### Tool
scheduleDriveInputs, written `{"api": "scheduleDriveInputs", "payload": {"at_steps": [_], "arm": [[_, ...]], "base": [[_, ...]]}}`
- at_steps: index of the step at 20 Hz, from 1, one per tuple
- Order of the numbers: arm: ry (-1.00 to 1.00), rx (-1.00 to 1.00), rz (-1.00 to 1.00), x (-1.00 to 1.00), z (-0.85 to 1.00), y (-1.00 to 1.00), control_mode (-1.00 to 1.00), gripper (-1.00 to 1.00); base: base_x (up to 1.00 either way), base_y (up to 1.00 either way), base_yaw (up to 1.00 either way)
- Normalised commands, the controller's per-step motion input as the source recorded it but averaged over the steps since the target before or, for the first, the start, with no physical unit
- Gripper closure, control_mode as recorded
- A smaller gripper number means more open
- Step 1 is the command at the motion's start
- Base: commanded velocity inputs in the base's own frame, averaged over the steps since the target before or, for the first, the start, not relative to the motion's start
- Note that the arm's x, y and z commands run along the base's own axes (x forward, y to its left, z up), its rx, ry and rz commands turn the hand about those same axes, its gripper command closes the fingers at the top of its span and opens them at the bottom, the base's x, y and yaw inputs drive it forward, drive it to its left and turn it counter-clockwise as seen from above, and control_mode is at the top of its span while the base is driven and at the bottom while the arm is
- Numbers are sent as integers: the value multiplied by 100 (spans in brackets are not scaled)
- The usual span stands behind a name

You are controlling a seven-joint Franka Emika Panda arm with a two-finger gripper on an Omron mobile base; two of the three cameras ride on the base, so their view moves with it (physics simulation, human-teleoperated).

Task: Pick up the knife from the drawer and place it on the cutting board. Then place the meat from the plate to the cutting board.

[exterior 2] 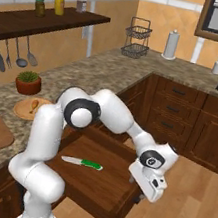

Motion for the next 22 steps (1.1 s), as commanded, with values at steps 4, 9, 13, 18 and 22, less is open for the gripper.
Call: {"api": "scheduleDriveInputs", "payload": {"at_steps": [4, 9, 13, 18, 22], "arm": [[-20, -1, 14, -16, 100, -8, -100, -100], [-10, -17, 24, 0, 100, 27, -100, -100], [-22, -30, 51, 22, 43, 96, -100, -100], [-37, -26, 72, 10, 0, 80, -100, -100], [-25, -19, 76, 24, 0, 62, -100, -100]], "base": [[0, 0, 0], [0, 0, 0], [0, 0, 0], [0, 0, 0], [0, 0, 0]]}}
